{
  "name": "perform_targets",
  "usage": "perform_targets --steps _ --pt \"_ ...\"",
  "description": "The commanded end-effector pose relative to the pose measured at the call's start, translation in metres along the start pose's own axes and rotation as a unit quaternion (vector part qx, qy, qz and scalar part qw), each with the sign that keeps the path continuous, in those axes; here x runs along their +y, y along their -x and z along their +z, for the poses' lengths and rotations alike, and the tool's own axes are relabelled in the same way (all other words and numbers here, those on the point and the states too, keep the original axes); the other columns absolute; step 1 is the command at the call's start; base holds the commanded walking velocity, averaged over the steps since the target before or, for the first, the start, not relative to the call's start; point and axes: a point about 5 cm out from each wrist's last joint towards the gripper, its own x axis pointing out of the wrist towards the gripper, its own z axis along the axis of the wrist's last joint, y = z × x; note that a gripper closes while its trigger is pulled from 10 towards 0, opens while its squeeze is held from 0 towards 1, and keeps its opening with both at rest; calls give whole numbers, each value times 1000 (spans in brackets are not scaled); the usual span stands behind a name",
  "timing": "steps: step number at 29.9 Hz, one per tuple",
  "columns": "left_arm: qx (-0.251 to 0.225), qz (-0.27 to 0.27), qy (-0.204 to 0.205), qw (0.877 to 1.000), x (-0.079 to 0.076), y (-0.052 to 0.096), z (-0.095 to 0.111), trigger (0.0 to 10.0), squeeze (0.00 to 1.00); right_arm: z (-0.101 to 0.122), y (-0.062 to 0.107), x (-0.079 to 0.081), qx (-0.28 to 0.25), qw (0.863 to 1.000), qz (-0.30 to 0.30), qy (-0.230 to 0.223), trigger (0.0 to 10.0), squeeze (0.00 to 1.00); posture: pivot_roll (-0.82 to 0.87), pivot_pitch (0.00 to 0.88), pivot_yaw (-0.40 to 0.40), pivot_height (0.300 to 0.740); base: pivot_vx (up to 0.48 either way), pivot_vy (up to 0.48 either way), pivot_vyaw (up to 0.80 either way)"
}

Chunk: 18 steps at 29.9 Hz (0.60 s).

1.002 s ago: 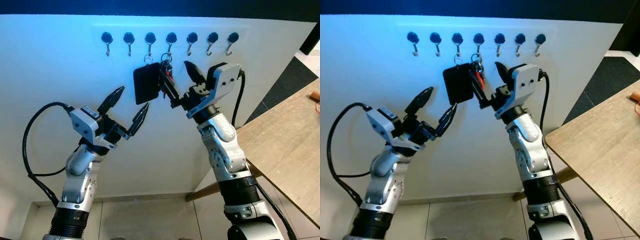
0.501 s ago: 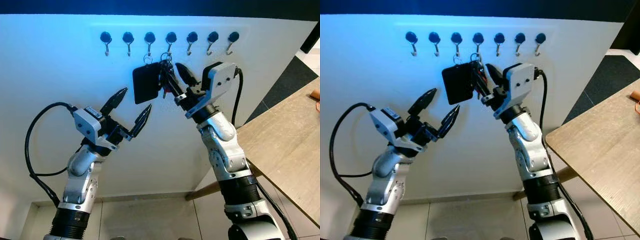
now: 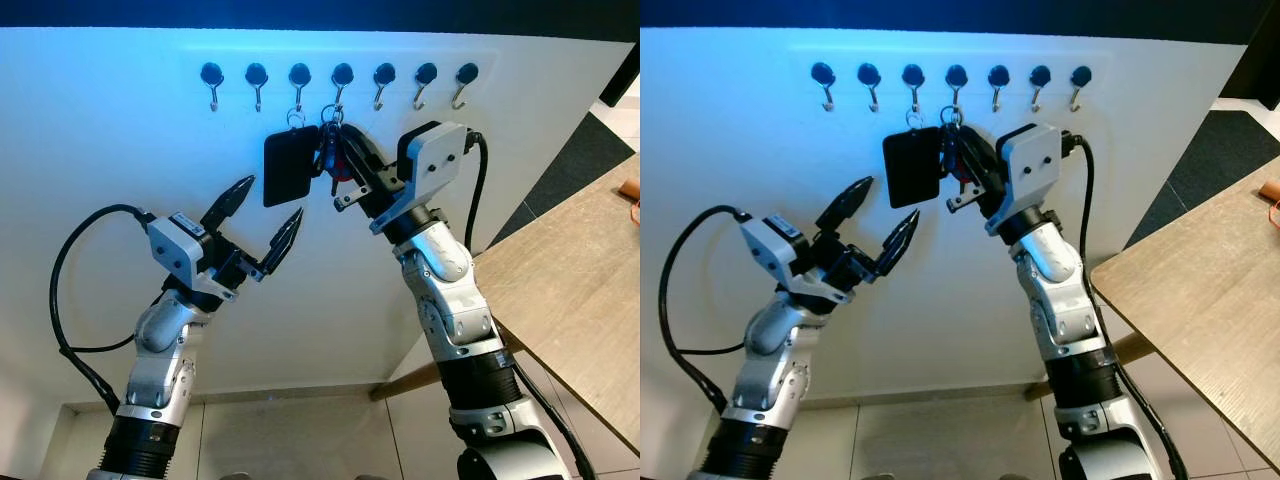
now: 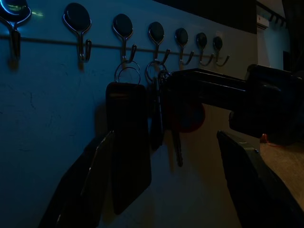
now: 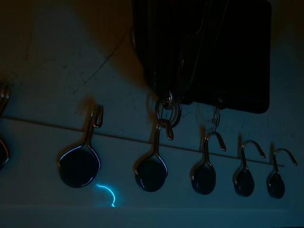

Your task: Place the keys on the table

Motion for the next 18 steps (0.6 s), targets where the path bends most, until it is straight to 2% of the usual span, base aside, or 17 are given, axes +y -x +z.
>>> perform_targets --steps 1,8,11,18 --pt "-7 -10 -3 1000 -4 -4 3 10000 0 11 -2 -2 -28 1000 -8 11 0 0 38 60 -51 740 0 0 0" --pt "-9 -10 -6 1000 -3 -4 4 10000 0 24 -4 -1 -70 997 -17 17 0 0 38 62 -51 740 0 0 0" --pt "-10 -12 -6 1000 -4 -5 4 10000 0 37 -6 0 -104 994 -19 31 0 0 37 66 -51 740 0 0 0" --pt "-12 -13 -7 1000 -4 -5 5 10000 0 48 -8 2 -135 990 -21 41 0 0 38 66 -53 740 0 0 0"
